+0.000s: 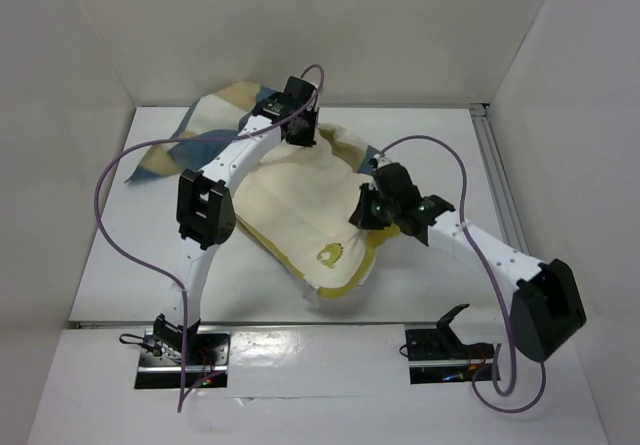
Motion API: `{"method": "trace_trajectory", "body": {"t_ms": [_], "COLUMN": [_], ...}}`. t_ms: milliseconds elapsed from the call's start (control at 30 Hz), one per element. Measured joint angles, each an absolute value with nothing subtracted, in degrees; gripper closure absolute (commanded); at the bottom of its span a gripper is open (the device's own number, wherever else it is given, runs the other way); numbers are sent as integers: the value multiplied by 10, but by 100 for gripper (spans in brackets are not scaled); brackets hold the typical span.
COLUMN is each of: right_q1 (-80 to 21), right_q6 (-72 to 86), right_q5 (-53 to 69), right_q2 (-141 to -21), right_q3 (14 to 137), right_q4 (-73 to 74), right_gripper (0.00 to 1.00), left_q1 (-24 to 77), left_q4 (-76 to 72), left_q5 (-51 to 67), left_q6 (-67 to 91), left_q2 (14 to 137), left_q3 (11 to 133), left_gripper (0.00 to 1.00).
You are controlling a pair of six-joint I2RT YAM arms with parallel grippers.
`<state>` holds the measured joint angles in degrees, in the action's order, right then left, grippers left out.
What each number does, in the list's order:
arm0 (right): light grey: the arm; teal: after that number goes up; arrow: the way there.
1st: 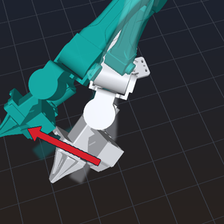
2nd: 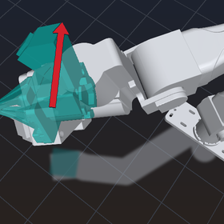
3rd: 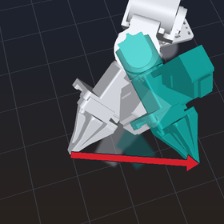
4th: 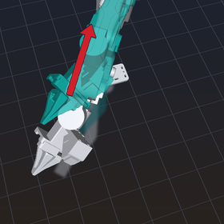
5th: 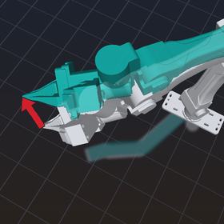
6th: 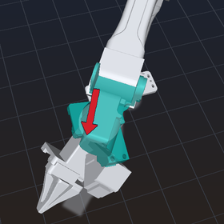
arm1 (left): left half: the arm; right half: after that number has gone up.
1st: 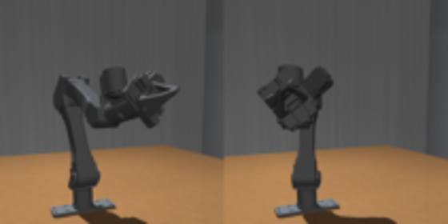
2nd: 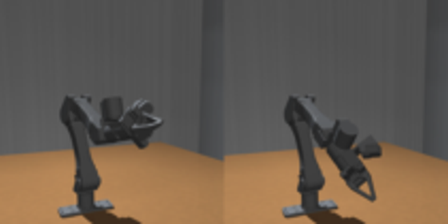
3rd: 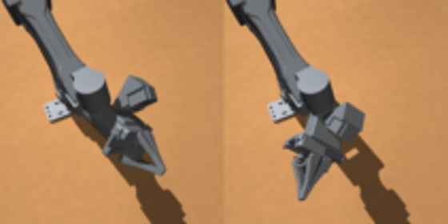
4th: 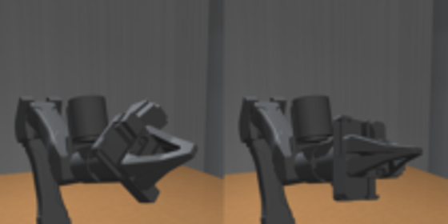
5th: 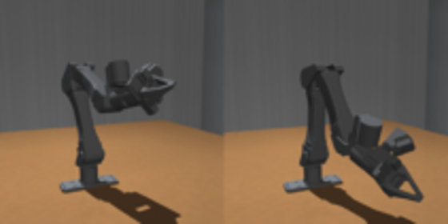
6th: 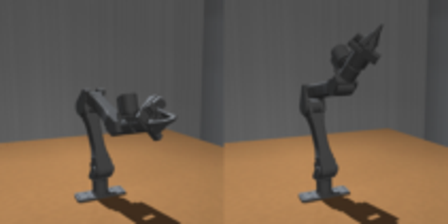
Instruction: Put the pillow into the pillowcase
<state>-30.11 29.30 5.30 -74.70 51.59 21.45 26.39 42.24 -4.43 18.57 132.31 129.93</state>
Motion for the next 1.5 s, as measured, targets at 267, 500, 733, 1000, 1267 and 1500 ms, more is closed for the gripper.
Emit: {"method": "trace_trajectory", "body": {"t_ms": [267,500,733,1000,1267,1500], "right_q1": [-481,-587,-542,-172,-312,-313], "right_q6": [382,361,317,288,318,304], "right_q5": [21,-39,-224,-40,59,88], "right_q2": [-679,-743,-686,-768,-850,-842], "right_q3": [455,541,631,562,516,536], "right_q4": [205,312,360,234,175,172], "right_gripper": [86,7,15,91,96,10], "left_q1": [299,301,301,301,304,315], "left_q4": [434,452,475,476,479,478], "left_q5": [8,-1,-3,-23,-7,-9], "left_q6": [200,211,225,244,258,258], "left_q2": [1323,1316,1228,1166,1151,1126], "left_q3": [1330,1322,1241,1205,1094,1006], "left_gripper": [83,29,21,26,23,6]}}
